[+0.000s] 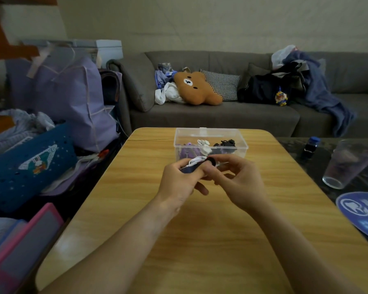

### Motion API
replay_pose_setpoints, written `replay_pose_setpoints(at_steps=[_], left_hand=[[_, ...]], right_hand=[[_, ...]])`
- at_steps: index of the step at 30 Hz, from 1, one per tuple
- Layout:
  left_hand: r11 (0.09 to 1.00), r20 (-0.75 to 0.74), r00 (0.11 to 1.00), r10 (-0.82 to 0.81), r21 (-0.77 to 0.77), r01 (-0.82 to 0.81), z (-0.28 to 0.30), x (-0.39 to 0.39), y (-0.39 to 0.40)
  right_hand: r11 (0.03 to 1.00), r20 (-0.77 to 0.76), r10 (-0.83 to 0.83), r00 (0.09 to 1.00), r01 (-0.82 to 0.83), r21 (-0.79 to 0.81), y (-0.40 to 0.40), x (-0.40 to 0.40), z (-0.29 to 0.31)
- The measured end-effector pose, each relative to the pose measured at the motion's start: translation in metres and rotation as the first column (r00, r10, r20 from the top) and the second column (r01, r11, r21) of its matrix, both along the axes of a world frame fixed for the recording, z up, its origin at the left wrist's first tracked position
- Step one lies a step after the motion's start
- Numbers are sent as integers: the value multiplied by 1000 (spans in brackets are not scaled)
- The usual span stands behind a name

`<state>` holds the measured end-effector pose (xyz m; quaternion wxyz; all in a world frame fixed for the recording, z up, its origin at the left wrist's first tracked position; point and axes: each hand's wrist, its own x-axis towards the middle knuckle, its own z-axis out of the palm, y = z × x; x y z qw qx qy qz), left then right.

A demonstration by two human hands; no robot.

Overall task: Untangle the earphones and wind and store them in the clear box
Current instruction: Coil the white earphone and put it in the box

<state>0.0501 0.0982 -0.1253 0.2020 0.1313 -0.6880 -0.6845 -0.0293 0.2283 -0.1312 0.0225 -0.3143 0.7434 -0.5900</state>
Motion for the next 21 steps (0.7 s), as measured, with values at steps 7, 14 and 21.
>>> replay_pose_setpoints(at_steps=[7,14,21], left_hand=[[987,-31,986,161,-9,-161,1,-4,10],[968,-49,967,252,21,-251,0,-9,18],[917,-96,960,262,336,-216,5,-14,13]], right_hand=[[987,15,-119,993,120,-103,-13,11,5],[928,391,-99,915,227,-295,-31,27,2],[847,556,311,771,40,-530,-34,36,3]])
